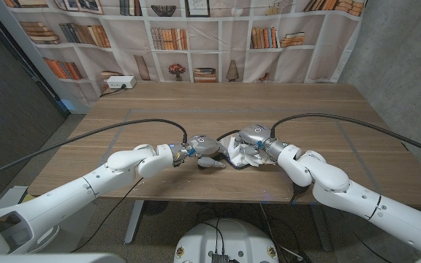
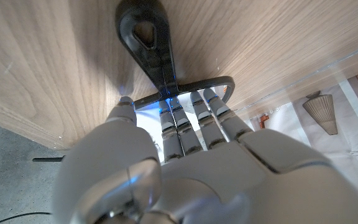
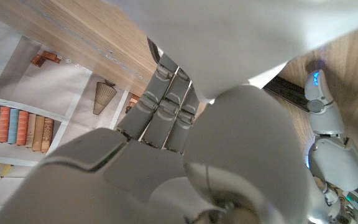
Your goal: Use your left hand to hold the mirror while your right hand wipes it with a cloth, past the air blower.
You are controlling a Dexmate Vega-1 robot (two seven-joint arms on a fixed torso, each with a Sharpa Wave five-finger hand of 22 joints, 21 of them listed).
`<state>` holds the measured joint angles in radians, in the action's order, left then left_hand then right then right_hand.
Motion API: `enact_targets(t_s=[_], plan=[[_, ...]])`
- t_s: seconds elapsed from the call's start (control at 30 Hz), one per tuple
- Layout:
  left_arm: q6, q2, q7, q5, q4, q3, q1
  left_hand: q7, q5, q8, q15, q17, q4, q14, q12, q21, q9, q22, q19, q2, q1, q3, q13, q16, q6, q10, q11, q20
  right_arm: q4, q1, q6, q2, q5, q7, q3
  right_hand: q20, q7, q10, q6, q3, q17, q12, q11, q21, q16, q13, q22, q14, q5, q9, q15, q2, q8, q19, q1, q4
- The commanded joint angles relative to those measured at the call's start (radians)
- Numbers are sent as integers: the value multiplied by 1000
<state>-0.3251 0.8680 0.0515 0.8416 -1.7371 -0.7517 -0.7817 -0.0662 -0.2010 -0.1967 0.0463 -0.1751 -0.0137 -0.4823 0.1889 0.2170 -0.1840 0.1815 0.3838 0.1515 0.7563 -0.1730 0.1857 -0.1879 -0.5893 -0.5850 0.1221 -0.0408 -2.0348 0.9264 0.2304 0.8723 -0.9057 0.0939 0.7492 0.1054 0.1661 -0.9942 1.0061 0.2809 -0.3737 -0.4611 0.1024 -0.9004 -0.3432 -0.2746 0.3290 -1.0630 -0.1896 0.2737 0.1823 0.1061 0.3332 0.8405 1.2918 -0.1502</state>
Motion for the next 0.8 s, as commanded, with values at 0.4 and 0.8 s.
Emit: enact_targets(t_s=[0.4, 0.8], plan=[[-24, 7, -17, -6, 12, 7, 6, 0, -1, -4, 87, -2, -1, -9, 6, -3, -3, 0, 8, -5, 1, -10, 2, 2, -17, -10, -4, -33, 121, -95, -34, -66, -30, 85, 53, 125, 2, -49, 10, 4, -7, 2, 52, -13, 4, -87, -3, -13, -11, -7, 46, 1, -9, -10, 12, -2], [-29, 4, -16, -12, 25, 8, 11, 0, 0, -4, 87, -2, -1, -11, 6, -2, -3, 0, 11, -7, 0, -11, 2, 1, -18, -13, -2, -34, 203, -213, -74, -124, -71, 98, 104, 125, 3, -46, 9, 4, -10, 4, 53, -18, 7, -92, -7, -9, -11, -13, 44, 4, -14, -18, 9, 1]])
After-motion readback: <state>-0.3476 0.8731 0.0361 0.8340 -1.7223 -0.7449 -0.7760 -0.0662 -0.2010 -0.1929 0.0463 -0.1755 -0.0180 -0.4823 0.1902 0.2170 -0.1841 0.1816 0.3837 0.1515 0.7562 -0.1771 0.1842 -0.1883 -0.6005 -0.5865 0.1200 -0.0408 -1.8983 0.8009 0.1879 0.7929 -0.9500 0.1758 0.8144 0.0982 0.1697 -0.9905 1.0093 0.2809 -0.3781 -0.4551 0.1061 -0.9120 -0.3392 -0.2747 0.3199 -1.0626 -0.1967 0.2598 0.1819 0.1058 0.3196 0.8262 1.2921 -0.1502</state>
